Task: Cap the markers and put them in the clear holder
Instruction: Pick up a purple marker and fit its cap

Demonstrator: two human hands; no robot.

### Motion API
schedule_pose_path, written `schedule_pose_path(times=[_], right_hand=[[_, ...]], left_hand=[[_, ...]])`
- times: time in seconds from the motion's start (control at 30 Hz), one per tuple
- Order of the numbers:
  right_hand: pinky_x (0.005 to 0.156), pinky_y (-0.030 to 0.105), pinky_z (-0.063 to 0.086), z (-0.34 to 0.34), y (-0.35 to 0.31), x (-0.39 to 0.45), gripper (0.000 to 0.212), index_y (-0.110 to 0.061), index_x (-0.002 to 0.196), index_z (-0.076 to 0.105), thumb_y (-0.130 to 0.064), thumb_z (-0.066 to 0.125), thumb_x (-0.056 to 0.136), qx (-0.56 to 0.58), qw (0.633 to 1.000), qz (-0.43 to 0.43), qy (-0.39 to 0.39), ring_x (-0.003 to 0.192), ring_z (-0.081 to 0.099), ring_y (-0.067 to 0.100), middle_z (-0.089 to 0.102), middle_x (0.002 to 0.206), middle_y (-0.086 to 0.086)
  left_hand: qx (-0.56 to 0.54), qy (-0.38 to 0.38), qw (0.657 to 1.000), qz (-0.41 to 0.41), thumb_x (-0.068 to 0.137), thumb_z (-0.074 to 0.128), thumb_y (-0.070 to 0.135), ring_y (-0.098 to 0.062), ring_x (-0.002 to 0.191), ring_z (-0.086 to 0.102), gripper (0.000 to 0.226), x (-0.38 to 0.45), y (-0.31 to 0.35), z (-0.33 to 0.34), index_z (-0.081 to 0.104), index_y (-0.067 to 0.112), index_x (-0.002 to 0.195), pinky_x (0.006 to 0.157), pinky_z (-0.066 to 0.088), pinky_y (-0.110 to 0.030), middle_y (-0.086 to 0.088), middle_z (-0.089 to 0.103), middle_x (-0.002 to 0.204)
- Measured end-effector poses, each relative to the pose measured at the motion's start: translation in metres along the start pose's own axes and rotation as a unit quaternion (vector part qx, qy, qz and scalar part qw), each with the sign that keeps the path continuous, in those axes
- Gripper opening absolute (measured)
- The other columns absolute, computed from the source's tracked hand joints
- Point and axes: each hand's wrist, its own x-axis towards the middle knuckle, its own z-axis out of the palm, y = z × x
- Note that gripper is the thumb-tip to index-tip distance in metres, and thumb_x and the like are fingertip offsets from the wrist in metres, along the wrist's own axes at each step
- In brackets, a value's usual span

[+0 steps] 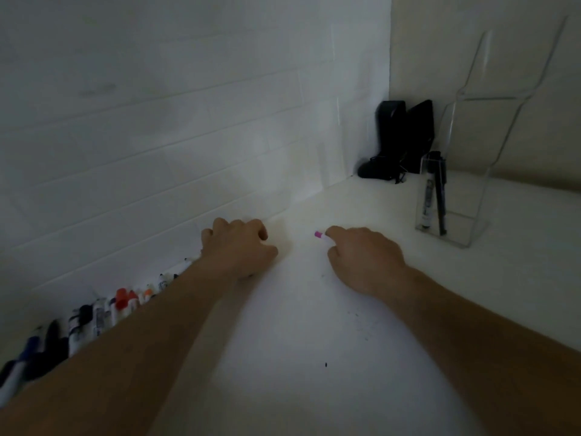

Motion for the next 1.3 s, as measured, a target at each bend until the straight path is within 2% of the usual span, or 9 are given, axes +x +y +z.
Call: schedule_pose_path(times=[0.2,0.27,0.33,0.4,0.5,0.6,0.73,0.93,1.3], right_hand=[[0.050,0.029,0.037,0.001,0.007,0.001,0.025,-0.022,0.102,0.057,-0.035,0.036,0.104,0.083,0.995,0.034,0.051,0.061,0.056,0.019,0.058,0.075,-0.001],[0.053,0.031,0.041,0.001,0.007,0.002,0.030,-0.026,0.101,0.056,-0.043,0.032,0.105,0.090,0.994,0.032,0.053,0.063,0.057,0.018,0.060,0.076,-0.002],[0.054,0.032,0.043,0.000,0.009,0.002,0.033,-0.028,0.097,0.056,-0.047,0.030,0.106,0.116,0.991,0.024,0.057,0.064,0.057,0.018,0.060,0.075,-0.004],[0.052,0.032,0.041,-0.003,0.011,0.002,0.028,-0.029,0.100,0.054,-0.045,0.033,0.107,0.174,0.981,0.022,0.082,0.060,0.056,0.018,0.058,0.070,-0.004],[0.055,0.035,0.042,-0.004,0.014,0.002,0.013,-0.032,0.106,0.051,-0.040,0.040,0.106,0.191,0.972,0.016,0.136,0.064,0.055,0.020,0.056,0.071,-0.004],[0.071,0.038,0.048,-0.005,0.013,0.004,0.005,-0.037,0.105,0.051,-0.036,0.047,0.104,0.179,0.971,0.024,0.157,0.080,0.056,0.019,0.060,0.088,-0.007],[0.065,0.028,0.039,-0.008,0.004,0.002,0.004,-0.035,0.098,0.056,-0.036,0.054,0.101,0.230,0.961,-0.014,0.150,0.077,0.053,0.006,0.060,0.088,-0.010],[0.077,0.040,0.050,-0.007,-0.006,-0.001,0.028,-0.043,0.088,0.056,-0.069,0.047,0.089,0.202,0.961,-0.068,0.174,0.077,0.055,0.006,0.056,0.079,-0.014],[0.078,0.040,0.049,-0.006,-0.010,-0.006,0.032,-0.040,0.090,0.063,-0.068,0.048,0.088,0.129,0.968,-0.088,0.195,0.079,0.054,0.008,0.054,0.078,-0.013]], left_hand=[[-0.003,-0.050,0.999,-0.010,0.085,0.053,0.037,-0.028,0.115,0.039,0.018,0.015,0.011,0.002,0.056,0.036,0.103,0.086,0.027,-0.041,0.008,0.051,0.090],[-0.036,-0.027,0.999,-0.005,0.089,0.051,0.040,-0.024,0.111,0.048,0.021,0.016,0.011,0.002,0.058,0.038,0.108,0.091,0.036,-0.038,0.007,0.059,0.097],[-0.128,0.016,0.991,0.025,0.095,0.050,0.035,-0.014,0.089,0.060,0.026,0.012,0.012,0.000,0.063,0.035,0.117,0.080,0.050,-0.032,0.003,0.064,0.106],[-0.234,0.073,0.967,0.065,0.100,0.048,0.028,-0.008,0.071,0.060,0.027,0.003,0.014,0.002,0.069,0.032,0.116,0.064,0.051,-0.027,0.002,0.065,0.104],[-0.391,0.137,0.906,0.087,0.102,0.049,0.021,-0.002,0.077,0.061,0.025,-0.017,0.020,0.013,0.073,0.029,0.105,0.071,0.051,-0.029,0.004,0.067,0.097],[-0.519,0.136,0.840,0.082,0.100,0.056,0.016,0.000,0.075,0.060,0.023,-0.032,0.024,0.026,0.072,0.032,0.095,0.066,0.048,-0.019,0.004,0.070,0.090],[-0.576,0.141,0.801,0.083,0.093,0.066,0.008,-0.005,0.073,0.061,0.029,-0.036,0.023,0.032,0.074,0.035,0.087,0.063,0.049,-0.018,-0.001,0.071,0.085],[-0.581,0.139,0.799,0.071,0.090,0.070,0.008,-0.002,0.069,0.061,0.022,-0.035,0.018,0.035,0.076,0.029,0.095,0.063,0.047,-0.017,0.006,0.070,0.082],[-0.534,0.153,0.823,0.116,0.088,0.072,0.008,0.003,0.077,0.060,0.022,-0.040,0.021,0.036,0.076,0.027,0.100,0.068,0.045,-0.011,0.010,0.068,0.091]])
